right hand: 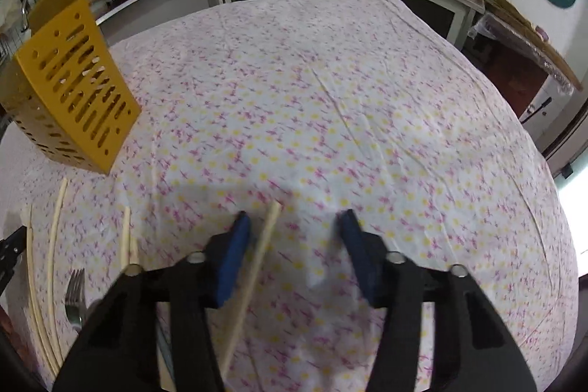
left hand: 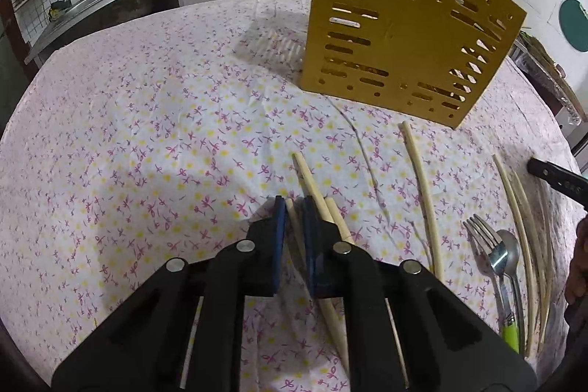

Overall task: Organize utensils
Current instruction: 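Close the left gripper on a chopstick while the right gripper grasps another chopstick, then lift the chopsticks and carry both grippers over the yellow slotted holder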

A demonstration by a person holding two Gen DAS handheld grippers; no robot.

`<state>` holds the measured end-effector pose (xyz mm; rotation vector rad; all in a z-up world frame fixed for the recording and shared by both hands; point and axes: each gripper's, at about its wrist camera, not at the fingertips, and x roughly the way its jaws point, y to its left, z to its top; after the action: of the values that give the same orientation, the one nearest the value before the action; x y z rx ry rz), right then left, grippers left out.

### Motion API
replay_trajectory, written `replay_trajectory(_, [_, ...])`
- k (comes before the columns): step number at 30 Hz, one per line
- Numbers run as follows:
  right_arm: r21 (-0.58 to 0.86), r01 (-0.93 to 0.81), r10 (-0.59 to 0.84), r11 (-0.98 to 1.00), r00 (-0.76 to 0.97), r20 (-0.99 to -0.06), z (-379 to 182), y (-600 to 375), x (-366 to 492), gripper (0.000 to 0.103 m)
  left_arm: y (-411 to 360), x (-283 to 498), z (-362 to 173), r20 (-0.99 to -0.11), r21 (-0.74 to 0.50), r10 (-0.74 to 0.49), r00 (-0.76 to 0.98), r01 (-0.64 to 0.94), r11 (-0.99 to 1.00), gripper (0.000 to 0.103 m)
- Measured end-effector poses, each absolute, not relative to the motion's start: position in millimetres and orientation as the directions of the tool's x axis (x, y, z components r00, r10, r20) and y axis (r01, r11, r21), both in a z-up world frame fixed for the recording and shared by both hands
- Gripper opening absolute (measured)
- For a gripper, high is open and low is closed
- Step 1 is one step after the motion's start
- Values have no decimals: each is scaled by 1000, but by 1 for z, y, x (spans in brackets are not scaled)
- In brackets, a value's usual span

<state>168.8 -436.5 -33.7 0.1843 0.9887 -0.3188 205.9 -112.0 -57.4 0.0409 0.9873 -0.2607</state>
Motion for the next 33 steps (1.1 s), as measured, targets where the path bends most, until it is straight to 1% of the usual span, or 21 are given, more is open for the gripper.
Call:
replay_trajectory(1, [-3, 336, -184, 942, 507, -842, -34, -432, 172, 33, -111, 208, -57, -830, -102, -222, 512, 251, 963, 4])
replay_trajectory(2, [-9, 323, -181, 946, 506, -843, -33, -427, 174, 27, -113, 206, -57, -829, -111, -234, 507, 262, 959, 3])
replay_trajectory(3, [-11, 305, -171, 952, 505, -846, -33, -422, 176, 16, -116, 205, -56, -830, -126, -259, 494, 287, 950, 3])
replay_trajectory(4, [-11, 299, -167, 954, 502, -848, -32, -419, 176, 12, -117, 203, -56, -828, -121, -259, 497, 293, 948, 3])
replay_trajectory(6, [-6, 284, -153, 959, 499, -853, -30, -417, 174, 10, -113, 201, -57, -824, -130, -267, 500, 292, 948, 3])
replay_trajectory(7, [0, 276, -144, 961, 500, -854, -28, -416, 172, 6, -111, 201, -57, -823, -139, -274, 498, 291, 947, 3])
replay_trajectory(12, [27, 218, -105, 976, 573, -813, 1, -410, 152, 6, -102, 193, -44, -802, -157, -293, 521, 288, 945, 3])
replay_trajectory(15, [14, 191, -103, 982, 590, -801, 11, -409, 148, 6, -100, 189, -32, -792, -137, -283, 540, 294, 946, 3])
replay_trajectory(20, [83, 180, -43, 980, 603, -797, 18, -418, 140, 6, -88, 179, -17, -777, -146, -286, 561, 282, 948, 3])
replay_trajectory(23, [93, 161, -32, 983, 637, -770, 35, -414, 131, 6, -82, 173, 1, -752, -144, -292, 591, 285, 948, 3])
replay_trajectory(27, [125, 128, -2, 984, 704, -710, 69, -407, 119, 6, -79, 165, 37, -707, -139, -308, 637, 303, 943, 3])
replay_trajectory(33, [120, 88, 9, 989, 770, -638, 103, -393, 105, 6, -79, 151, 61, -662, -134, -318, 679, 311, 941, 3])
